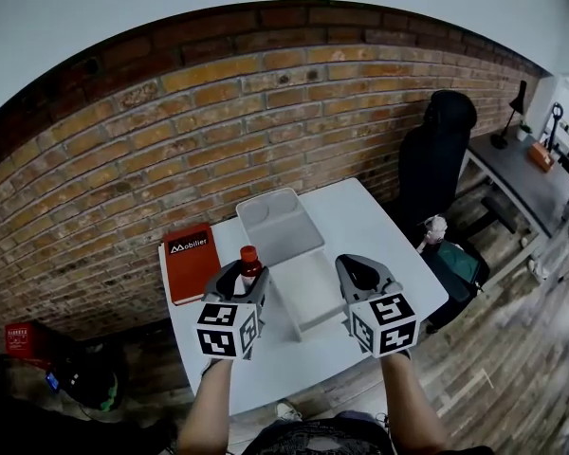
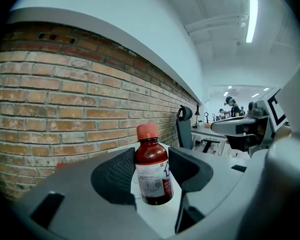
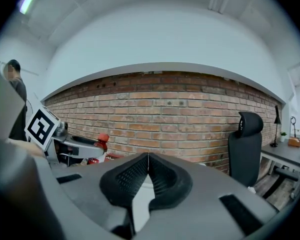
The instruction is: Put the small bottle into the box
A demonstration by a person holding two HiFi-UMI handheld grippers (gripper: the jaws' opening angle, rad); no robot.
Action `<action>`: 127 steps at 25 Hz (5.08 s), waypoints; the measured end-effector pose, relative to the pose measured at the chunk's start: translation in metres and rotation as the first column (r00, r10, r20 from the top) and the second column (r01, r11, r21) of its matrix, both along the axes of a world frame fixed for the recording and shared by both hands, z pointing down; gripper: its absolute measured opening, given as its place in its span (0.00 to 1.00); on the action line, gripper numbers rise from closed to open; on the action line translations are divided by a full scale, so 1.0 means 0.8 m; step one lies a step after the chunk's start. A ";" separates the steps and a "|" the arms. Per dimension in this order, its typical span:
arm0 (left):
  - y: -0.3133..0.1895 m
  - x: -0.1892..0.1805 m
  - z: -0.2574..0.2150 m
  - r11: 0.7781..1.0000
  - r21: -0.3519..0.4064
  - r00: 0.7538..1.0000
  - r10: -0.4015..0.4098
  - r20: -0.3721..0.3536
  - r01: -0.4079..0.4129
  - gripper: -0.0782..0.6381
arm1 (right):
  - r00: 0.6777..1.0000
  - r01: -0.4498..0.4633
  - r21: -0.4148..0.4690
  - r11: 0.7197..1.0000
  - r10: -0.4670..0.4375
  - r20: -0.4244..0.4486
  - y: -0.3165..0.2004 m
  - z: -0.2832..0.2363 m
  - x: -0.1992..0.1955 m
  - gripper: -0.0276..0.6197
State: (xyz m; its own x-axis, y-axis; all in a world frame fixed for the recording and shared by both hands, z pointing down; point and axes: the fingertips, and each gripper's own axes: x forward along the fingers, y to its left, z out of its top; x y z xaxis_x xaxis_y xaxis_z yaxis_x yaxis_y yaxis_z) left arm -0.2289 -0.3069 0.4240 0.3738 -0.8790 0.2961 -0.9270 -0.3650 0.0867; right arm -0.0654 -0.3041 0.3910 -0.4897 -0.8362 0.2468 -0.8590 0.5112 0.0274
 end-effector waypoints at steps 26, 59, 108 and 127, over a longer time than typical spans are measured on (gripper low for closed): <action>-0.052 0.071 0.003 0.996 -0.009 0.995 -0.083 0.061 0.084 0.42 | 0.995 0.086 0.030 0.996 -0.087 0.042 -0.078 0.000 0.082 0.07; -0.049 0.182 0.169 0.779 -0.583 0.943 0.327 0.064 -0.231 0.42 | 0.998 0.034 0.015 0.999 -0.034 0.057 -0.050 0.013 0.105 0.08; -0.015 0.231 0.291 0.447 -0.869 0.836 0.543 0.075 -0.212 0.41 | 1.000 -0.014 -0.034 0.999 0.014 0.018 -0.038 0.041 0.137 0.07; -0.035 0.203 0.212 0.671 -0.704 0.898 0.426 0.111 -0.232 0.40 | 0.998 0.054 -0.043 0.998 -0.052 0.046 -0.036 0.045 0.108 0.07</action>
State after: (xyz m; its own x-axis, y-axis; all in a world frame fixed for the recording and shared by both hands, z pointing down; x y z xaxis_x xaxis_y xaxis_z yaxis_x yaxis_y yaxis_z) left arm -0.0663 -0.3347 0.5933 0.4285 -0.2511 0.8680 -0.7803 -0.5872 0.2153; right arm 0.0208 -0.3326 0.4271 -0.5444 -0.7975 0.2601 -0.8305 0.5559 -0.0339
